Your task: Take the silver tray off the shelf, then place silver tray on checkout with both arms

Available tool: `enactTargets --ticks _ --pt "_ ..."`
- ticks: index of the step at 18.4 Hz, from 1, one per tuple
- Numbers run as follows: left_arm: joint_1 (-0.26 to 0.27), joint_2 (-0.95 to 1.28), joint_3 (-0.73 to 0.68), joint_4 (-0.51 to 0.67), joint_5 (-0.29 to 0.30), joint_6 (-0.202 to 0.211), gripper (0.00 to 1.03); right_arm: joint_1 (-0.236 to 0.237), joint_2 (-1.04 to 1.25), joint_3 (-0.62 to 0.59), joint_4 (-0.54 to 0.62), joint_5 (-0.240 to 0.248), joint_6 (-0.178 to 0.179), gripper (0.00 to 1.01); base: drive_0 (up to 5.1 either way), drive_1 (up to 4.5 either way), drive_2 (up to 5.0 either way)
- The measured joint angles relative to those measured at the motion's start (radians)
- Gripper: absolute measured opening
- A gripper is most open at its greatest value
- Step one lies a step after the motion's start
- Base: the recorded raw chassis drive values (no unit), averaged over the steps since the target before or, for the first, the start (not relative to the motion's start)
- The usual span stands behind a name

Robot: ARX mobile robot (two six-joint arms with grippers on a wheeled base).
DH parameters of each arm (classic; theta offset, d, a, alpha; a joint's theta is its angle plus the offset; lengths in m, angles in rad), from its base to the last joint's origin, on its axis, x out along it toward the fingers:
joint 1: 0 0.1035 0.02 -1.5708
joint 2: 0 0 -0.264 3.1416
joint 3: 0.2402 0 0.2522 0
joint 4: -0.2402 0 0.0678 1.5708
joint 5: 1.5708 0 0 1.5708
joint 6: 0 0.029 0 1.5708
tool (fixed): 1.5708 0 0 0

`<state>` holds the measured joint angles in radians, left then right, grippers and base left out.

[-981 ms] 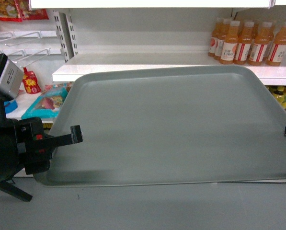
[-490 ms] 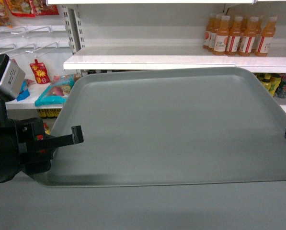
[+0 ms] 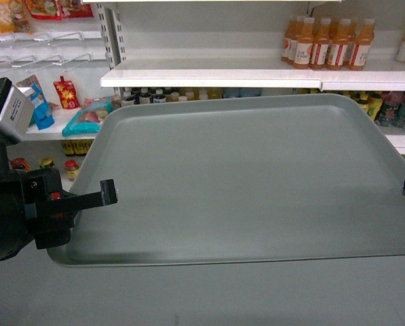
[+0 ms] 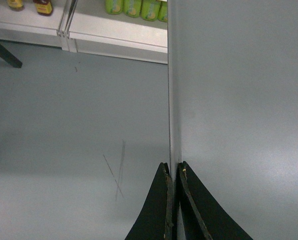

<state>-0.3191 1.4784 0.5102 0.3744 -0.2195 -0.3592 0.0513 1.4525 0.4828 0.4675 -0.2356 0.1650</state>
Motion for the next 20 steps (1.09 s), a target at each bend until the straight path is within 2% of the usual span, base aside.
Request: enactTargets --ticks 20 --pt "0.0 0.0 0.0 0.003 0.0 0.0 0.03 0.0 0.0 0.0 0.002 0.0 0.0 0.03 0.1 -4.22 4.3"
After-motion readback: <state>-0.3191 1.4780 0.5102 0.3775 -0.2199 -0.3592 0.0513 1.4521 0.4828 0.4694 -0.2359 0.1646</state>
